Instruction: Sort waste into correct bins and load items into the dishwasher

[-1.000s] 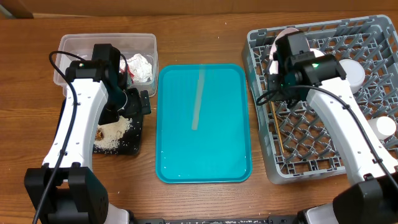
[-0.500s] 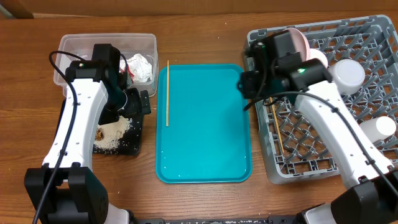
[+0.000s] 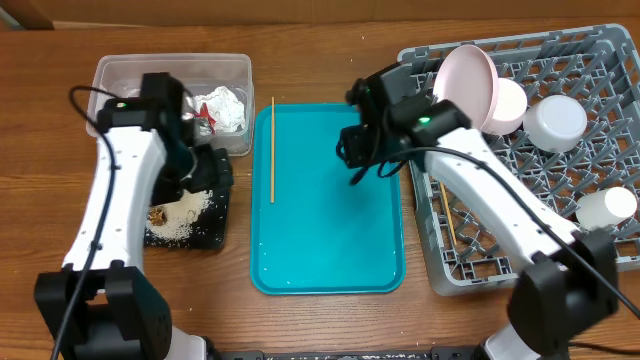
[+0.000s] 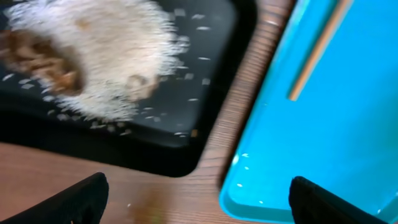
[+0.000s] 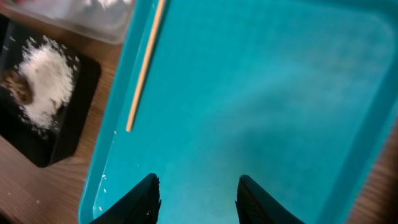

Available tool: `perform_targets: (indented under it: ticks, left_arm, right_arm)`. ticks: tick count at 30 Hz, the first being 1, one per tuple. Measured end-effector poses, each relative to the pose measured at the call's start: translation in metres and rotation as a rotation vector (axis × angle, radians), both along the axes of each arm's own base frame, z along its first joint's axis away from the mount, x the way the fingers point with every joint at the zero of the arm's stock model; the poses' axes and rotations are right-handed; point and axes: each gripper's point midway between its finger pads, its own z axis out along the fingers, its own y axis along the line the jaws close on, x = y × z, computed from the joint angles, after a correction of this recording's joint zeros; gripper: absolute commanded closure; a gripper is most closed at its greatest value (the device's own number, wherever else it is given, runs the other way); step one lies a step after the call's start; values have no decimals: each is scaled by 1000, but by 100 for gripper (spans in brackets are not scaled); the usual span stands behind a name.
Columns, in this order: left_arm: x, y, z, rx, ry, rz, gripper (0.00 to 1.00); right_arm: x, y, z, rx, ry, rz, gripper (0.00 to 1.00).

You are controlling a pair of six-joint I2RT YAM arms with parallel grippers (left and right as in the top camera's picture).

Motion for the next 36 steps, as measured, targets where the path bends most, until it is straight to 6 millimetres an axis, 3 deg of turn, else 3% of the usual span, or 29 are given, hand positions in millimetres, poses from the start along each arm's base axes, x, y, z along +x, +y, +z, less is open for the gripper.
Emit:
perform_targets:
  ticks: [4, 10, 17, 22, 29, 31, 32, 36]
  left_arm:
    - [-4, 35, 5, 8, -7, 114, 0]
    - [-12, 69, 14, 11, -33, 257, 0]
    - [-12, 71, 14, 11, -33, 267, 0]
    - [-12, 72, 14, 20, -32, 267, 0]
    - [-10, 73, 14, 21, -43, 267, 0]
    - [-10, 73, 14, 21, -43, 267, 0]
    - [-10, 73, 14, 21, -44, 267, 0]
    - [-10, 73, 14, 21, -44, 267, 0]
  right_arm:
    - [-1, 17, -11, -9, -4, 13, 51]
    - [8, 50, 4, 34, -126, 38, 42]
    - [9, 89, 23, 101, -246, 90, 36]
    - [0, 99, 8, 75, -221, 116, 36]
    - [5, 98, -14, 36, -202, 103, 37]
    - [5, 98, -19, 29, -193, 104, 46]
    - [5, 98, -23, 26, -189, 108, 64]
    - [4, 112, -37, 76, -150, 135, 91]
